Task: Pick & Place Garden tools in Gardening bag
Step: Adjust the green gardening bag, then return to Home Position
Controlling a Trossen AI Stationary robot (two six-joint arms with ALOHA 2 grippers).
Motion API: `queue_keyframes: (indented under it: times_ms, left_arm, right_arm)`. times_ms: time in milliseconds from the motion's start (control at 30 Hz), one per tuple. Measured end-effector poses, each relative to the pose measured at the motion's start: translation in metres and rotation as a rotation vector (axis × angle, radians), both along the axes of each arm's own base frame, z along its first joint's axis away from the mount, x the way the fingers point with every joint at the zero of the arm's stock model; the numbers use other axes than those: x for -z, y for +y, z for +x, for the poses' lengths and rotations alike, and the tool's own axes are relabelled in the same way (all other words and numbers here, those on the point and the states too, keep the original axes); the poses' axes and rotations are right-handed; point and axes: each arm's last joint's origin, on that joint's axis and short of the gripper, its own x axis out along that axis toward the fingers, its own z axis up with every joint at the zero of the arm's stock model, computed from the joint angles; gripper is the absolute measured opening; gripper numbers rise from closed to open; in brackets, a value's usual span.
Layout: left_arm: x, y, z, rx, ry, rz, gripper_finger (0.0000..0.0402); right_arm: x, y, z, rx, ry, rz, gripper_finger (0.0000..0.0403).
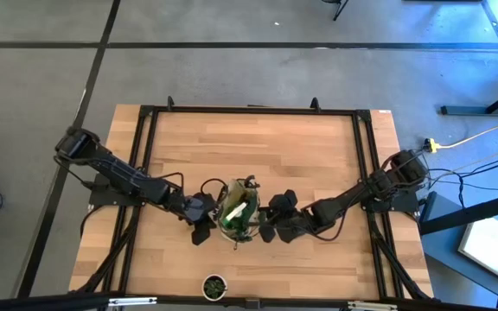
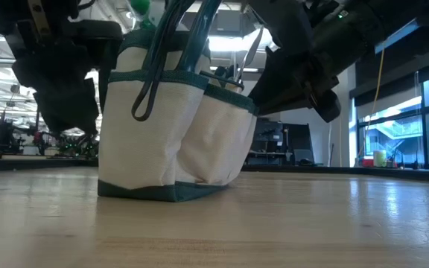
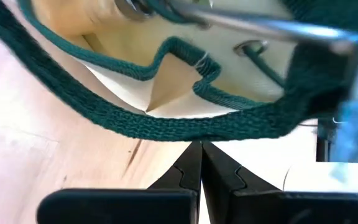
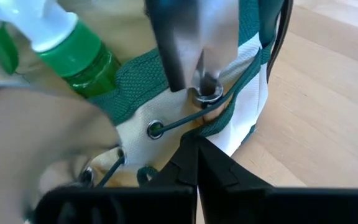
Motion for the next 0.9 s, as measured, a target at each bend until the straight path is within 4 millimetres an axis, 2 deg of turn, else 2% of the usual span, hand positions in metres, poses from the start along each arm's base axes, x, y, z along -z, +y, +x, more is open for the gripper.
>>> queue_keyframes:
  times_ms: [433,700,900]
  left_arm:
    - [-0.016,-0.004,-0.014,-0.012,-0.038,0.049,0.0001]
    - [-0.022,-0.003,-0.025,0.002,-0.025,0.102,0.0001]
    - [-0.040,0.010,-0.038,0.018,-0.078,0.194,0.0001]
  right_arm:
    - [-0.027,0.020,-0.018,-0.115,-0.031,-0.122,0.0000]
    - [-0.051,0.033,-0.043,-0.198,-0.027,-0.147,0.0000]
    - [-0.073,0.033,-0.058,-0.284,-0.032,-0.173,0.0000]
